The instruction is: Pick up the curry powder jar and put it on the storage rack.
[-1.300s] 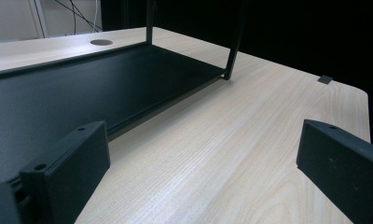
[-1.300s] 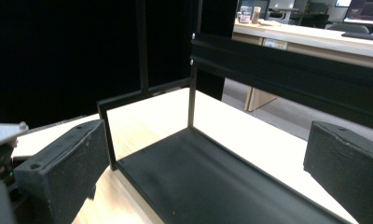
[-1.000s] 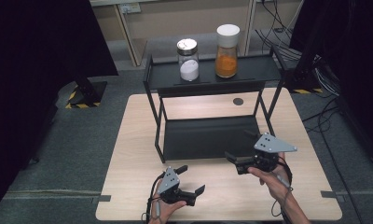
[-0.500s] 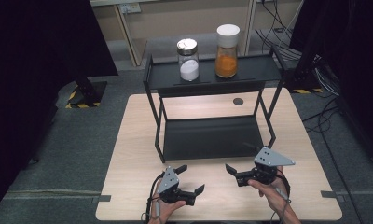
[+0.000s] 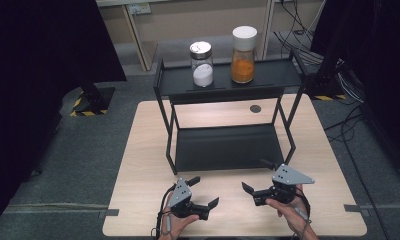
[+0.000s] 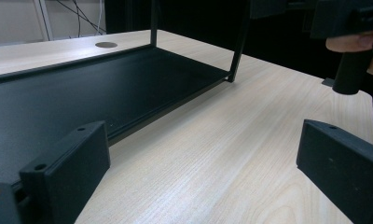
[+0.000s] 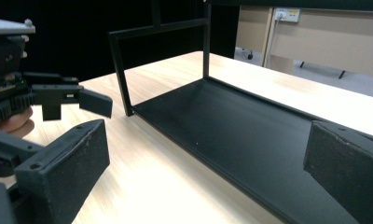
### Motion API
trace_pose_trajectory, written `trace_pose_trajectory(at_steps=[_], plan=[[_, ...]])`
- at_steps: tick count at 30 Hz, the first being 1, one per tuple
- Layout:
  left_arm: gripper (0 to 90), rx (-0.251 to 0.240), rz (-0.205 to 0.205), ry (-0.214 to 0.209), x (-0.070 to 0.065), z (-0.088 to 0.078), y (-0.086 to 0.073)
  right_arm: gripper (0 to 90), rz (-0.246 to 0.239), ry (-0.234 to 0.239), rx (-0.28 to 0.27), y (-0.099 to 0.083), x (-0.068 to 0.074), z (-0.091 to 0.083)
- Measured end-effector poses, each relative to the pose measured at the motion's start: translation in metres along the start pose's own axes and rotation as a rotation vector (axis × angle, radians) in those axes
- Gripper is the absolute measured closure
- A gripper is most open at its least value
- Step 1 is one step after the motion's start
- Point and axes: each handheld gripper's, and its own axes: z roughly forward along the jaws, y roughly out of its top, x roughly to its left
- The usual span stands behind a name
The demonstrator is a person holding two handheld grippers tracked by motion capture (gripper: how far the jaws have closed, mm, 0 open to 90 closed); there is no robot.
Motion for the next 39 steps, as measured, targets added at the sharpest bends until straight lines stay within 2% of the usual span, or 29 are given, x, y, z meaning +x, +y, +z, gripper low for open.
trace_pose_trajectory(at_steps=[12, 39], plan=[[1.9, -0.001, 0.003, 0.001, 0.0, 0.0, 0.0, 0.3, 0.014, 0.004, 0.022, -0.015, 0.0, -0.003], [1.9, 0.0, -0.004, 0.002, 0.0, 0.0, 0.0, 0.3, 0.021, 0.017, 0.027, -0.022, 0.0, 0.0]])
